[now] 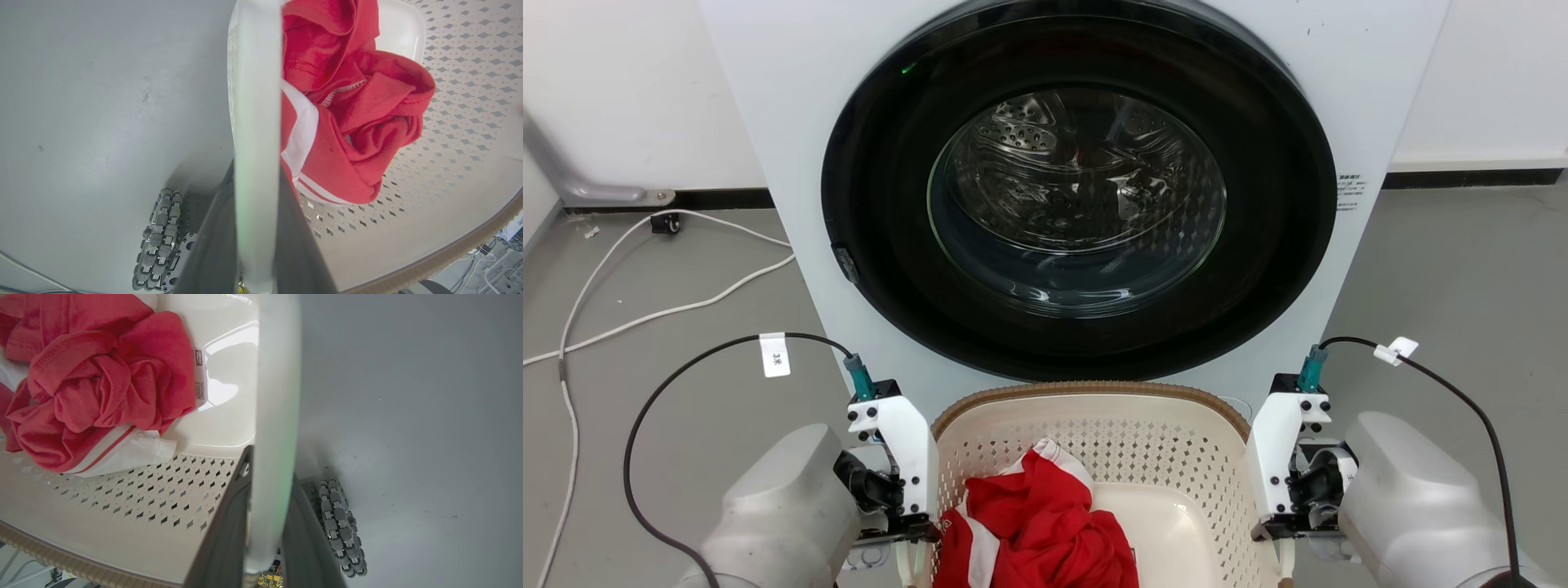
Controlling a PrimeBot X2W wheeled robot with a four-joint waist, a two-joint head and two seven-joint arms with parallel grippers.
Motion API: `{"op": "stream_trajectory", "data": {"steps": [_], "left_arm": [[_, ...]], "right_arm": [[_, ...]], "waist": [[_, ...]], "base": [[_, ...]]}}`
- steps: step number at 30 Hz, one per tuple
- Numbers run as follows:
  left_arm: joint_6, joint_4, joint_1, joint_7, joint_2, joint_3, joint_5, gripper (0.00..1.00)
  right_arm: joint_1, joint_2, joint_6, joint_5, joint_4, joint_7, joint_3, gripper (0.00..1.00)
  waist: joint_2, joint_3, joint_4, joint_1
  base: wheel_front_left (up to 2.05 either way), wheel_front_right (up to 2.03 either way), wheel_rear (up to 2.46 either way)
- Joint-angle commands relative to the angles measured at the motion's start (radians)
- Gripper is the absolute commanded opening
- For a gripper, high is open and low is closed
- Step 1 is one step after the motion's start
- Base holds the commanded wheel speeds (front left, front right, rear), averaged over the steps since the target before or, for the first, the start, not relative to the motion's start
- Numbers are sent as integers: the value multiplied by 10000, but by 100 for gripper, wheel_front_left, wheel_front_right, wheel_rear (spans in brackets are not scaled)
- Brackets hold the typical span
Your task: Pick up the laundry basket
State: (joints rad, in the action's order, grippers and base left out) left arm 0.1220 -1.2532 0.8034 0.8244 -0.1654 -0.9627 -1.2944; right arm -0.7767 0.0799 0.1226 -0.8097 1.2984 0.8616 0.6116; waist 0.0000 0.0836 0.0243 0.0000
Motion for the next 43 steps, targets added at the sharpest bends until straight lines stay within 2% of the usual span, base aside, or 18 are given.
{"op": "stream_trajectory", "data": {"steps": [1, 43], "left_arm": [[153, 254, 69, 20, 592, 51, -214, 0], [156, 252, 91, -152, 599, -51, -382, 0]], "right_arm": [[16, -541, 147, -197, -188, -75, -8, 0], [70, -568, 148, -645, -196, -383, 328, 0]], "waist": [[0, -12, -3, 0], [0, -183, -14, 0]], "base": [[0, 0, 0], [0, 0, 0]]}}
